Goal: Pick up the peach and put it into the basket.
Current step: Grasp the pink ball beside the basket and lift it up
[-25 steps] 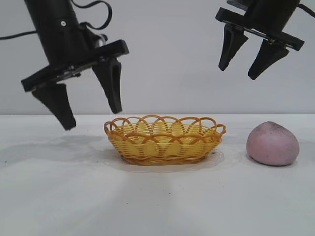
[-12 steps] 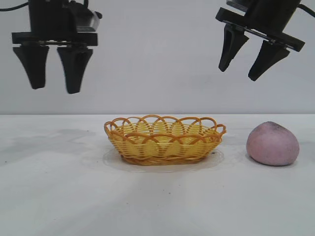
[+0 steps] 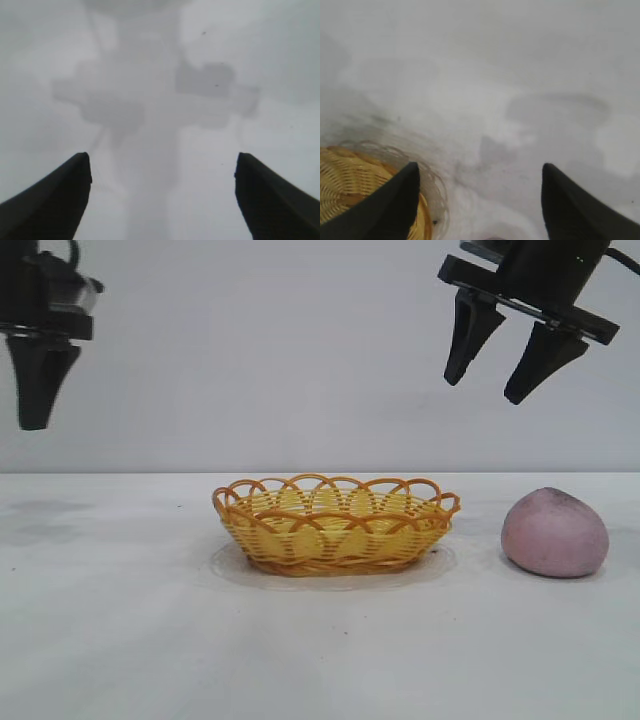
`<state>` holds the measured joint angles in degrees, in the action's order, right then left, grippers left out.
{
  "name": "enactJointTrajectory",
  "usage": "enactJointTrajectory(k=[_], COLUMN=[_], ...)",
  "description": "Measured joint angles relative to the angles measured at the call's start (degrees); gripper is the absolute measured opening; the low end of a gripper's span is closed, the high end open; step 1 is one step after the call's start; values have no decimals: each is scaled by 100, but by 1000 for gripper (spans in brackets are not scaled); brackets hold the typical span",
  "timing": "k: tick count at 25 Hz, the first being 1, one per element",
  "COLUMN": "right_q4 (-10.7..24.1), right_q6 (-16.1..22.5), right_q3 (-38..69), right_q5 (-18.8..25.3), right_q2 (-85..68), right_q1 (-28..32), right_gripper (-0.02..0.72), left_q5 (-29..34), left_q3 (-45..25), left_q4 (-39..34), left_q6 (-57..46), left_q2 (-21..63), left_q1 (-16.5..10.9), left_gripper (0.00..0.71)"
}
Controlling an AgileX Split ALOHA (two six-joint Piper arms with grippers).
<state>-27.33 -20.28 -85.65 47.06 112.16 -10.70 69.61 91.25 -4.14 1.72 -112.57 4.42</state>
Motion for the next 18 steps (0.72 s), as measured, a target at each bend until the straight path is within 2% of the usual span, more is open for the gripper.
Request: enactJointTrajectory(k=[9,18], right_q4=[0,0], right_q6=[-4,-4], right_q3=[0,0], right_q5=[28,121], right_q2=[0,0], right_q1=[0,0], right_gripper=[444,444], left_q5=[41,52], left_q3=[-1232,-2982], left_q4=[284,507], left_q6=[0,0], left_q2=[1578,3933], left_q1=[0,0], left_gripper=[524,524])
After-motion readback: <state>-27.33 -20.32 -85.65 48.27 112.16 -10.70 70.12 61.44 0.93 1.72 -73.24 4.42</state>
